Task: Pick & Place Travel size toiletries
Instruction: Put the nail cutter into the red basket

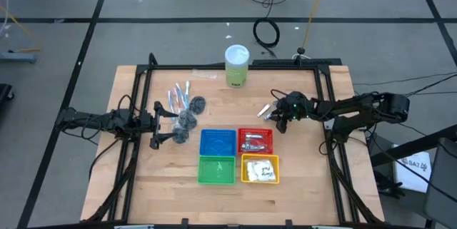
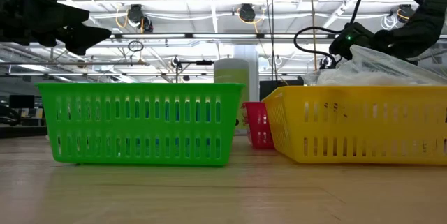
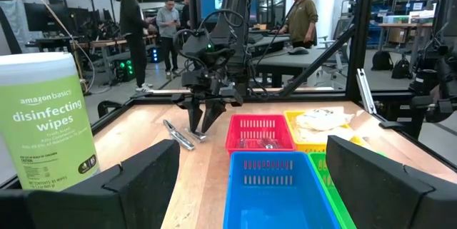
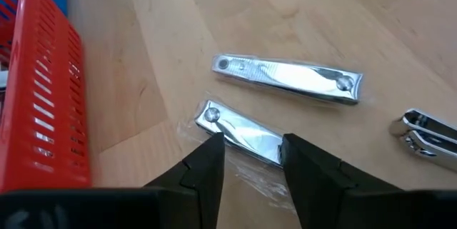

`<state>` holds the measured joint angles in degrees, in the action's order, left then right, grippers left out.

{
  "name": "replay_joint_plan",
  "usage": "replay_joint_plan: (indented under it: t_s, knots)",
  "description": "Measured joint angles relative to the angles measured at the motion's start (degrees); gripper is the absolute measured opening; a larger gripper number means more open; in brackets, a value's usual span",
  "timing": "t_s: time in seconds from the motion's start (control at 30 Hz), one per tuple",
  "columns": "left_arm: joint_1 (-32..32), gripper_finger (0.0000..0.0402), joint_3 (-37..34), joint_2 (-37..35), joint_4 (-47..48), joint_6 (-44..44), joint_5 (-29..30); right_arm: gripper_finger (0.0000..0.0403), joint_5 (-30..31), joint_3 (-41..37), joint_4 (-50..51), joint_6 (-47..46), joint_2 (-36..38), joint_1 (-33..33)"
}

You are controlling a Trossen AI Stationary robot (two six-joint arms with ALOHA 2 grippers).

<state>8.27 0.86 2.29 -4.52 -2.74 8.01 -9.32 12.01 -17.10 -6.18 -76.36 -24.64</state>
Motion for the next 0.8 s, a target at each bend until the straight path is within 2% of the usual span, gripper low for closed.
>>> replay_joint_plan:
  t_s: [0.8]
  knots:
    - [0.0, 0.0347, 0.0, 0.01, 0.01, 0.0, 0.0, 0.013, 1.19, -0.03, -0.61, -8.03, -0.06, -0.24]
